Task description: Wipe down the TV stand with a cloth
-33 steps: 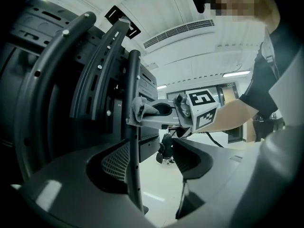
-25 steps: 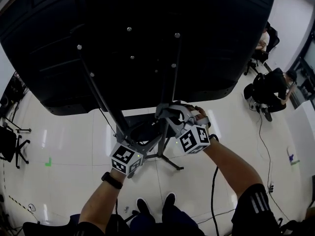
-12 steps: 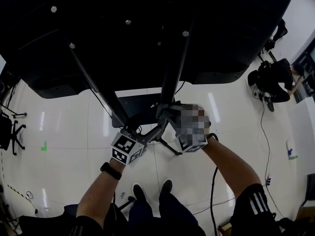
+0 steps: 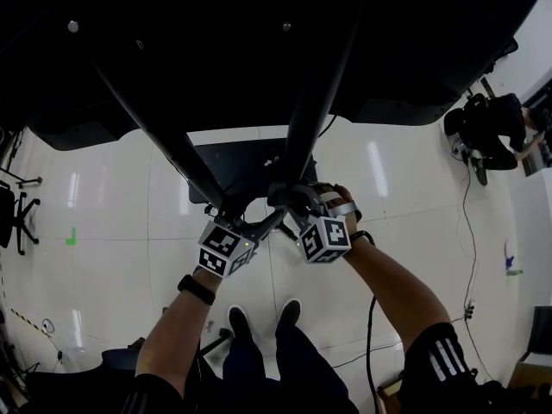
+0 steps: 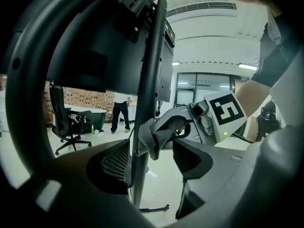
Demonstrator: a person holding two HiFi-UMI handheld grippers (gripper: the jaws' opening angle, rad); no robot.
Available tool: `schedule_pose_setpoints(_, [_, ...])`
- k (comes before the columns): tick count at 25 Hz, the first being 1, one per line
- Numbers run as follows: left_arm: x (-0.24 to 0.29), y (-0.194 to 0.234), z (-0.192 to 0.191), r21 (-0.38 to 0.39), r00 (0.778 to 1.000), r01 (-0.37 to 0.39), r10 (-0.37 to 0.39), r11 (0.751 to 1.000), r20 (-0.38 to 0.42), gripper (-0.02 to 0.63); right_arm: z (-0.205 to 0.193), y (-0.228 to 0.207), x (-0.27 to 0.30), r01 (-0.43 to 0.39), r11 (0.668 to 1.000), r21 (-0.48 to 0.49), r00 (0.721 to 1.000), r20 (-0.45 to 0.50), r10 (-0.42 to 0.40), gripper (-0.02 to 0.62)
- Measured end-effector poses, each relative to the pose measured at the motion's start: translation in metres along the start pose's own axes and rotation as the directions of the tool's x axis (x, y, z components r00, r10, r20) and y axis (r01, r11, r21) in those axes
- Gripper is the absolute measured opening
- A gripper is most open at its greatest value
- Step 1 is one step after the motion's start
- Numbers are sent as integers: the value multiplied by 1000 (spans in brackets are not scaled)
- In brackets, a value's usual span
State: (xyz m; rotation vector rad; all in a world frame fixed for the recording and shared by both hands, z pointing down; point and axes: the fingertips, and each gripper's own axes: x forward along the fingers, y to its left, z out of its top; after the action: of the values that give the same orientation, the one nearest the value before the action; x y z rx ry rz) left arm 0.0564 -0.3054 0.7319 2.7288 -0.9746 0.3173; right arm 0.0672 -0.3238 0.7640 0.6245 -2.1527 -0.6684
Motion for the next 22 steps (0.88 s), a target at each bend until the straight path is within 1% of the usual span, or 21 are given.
schedule_pose_setpoints(4, [11,6,-37,-19,999,-9,8,1000,-31,308,-22,27,22,-34,999,8,999,-20,34,46])
schedule_pose_setpoints(8, [23,6,-72,-52,997,2,-6,999,-72,310,-51,55,46,-68,997,39,996,-54,70,46])
schedule_pose_setpoints(12, [31,11,-101,-92,995,-5,-4,996,-103,310,-74,80,65,-99,993,68,990,-92,105,44])
schedule_pose_setpoints(15, [37,17,-119,-95,993,-16,5,995,-117,311,-91,96,79,-118,990,81,984,-121,127,44])
schedule_pose_setpoints(18, [41,22,-139,-90,990,-25,12,996,-140,311,-108,110,91,-129,984,127,978,-147,147,45])
schedule_pose_setpoints(20, [43,24,-154,-99,987,-31,16,995,-157,311,-118,119,98,-133,979,154,974,-163,158,46])
schedule_pose_setpoints(22, [45,26,-167,-111,985,-38,18,993,-171,311,-127,126,104,-141,978,156,969,-180,168,46])
